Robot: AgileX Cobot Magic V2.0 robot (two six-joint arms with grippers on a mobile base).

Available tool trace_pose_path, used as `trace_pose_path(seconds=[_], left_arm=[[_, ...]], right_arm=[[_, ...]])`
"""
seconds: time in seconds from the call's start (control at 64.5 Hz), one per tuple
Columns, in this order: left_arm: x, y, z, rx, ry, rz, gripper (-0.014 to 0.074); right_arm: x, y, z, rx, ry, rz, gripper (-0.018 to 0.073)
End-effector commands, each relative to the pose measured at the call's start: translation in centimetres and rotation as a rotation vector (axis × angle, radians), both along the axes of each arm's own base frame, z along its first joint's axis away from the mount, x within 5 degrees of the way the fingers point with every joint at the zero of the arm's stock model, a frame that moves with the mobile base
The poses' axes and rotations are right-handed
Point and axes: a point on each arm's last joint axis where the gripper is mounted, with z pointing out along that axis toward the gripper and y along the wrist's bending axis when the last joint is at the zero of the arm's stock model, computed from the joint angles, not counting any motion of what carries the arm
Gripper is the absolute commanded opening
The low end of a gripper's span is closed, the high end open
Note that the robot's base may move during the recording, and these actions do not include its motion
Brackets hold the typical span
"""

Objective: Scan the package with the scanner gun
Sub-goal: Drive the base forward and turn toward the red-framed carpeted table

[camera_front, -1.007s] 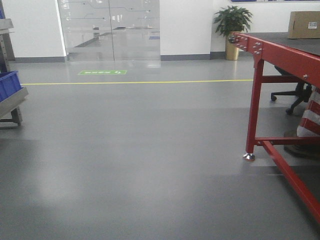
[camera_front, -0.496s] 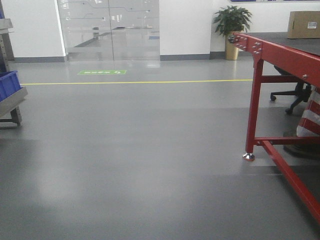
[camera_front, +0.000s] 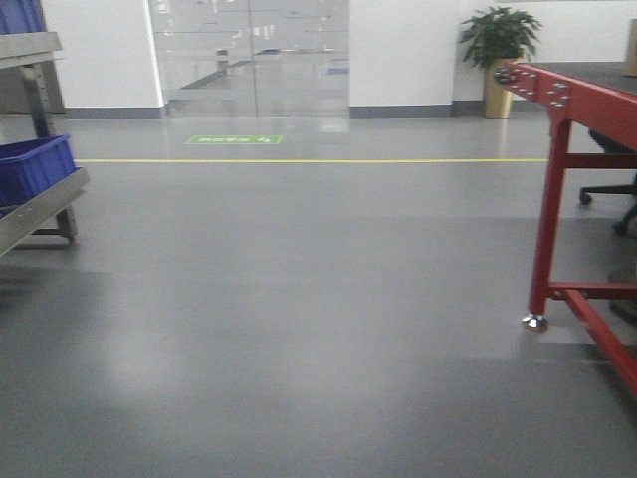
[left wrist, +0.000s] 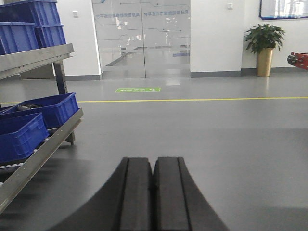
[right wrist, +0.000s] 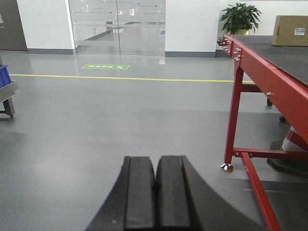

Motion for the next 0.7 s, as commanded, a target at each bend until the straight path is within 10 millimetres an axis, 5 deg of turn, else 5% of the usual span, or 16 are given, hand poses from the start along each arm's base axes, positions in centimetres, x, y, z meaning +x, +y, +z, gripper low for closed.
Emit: trace_pose_path(seconds=[0.0,0.682], left_arm=[[-0.06,-0.05,0.3,-0.003,-0.025,-0.009,-0.0111],[-0.06,-0.07,0.3,-0.003,-0.025,-0.012,-0.0111]], right_arm=[[-0.02,-0.2,0.46,-0.006,-0.023,-0.033,-0.0162],[-0.02,-0.25,0.48,-0.007,-0.025,-0.043,-0.0162]])
